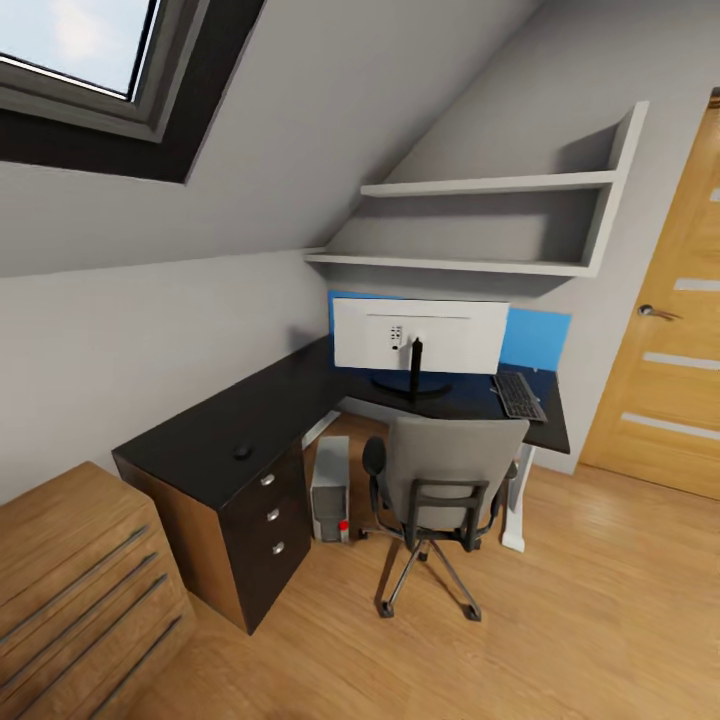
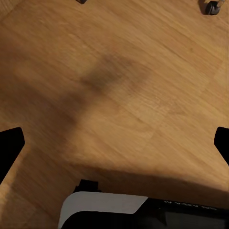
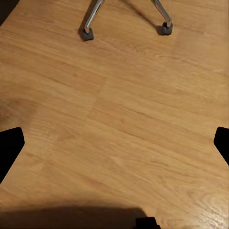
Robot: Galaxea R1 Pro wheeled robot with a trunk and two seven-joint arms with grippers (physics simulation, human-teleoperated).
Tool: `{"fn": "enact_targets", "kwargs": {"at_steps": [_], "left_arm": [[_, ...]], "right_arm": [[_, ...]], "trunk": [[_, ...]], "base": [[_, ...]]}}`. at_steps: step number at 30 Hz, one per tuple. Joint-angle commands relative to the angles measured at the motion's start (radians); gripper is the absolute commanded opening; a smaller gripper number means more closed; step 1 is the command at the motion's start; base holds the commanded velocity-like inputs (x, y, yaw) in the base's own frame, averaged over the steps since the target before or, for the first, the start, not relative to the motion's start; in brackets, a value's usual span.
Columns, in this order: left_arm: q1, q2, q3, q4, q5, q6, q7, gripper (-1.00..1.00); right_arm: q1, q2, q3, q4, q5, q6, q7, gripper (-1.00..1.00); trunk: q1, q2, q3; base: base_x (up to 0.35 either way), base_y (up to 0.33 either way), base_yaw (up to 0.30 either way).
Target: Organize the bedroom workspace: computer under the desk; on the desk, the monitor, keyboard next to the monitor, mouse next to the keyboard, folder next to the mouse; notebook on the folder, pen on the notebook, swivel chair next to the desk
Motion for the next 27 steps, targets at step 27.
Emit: {"fn": "enact_targets", "kwargs": {"at_steps": [27], "left_arm": [[0.0,-0.002,0.001,0.001,0.005,0.001,0.003,1.0]], "right_arm": [[-0.001,-0.002,-0.005,0.001,0.0,-0.003,0.003,1.0]], "trunk": [[0.0,-0.001,-0.001]], "base": [[0.104,-0.047,-0.259]]}}
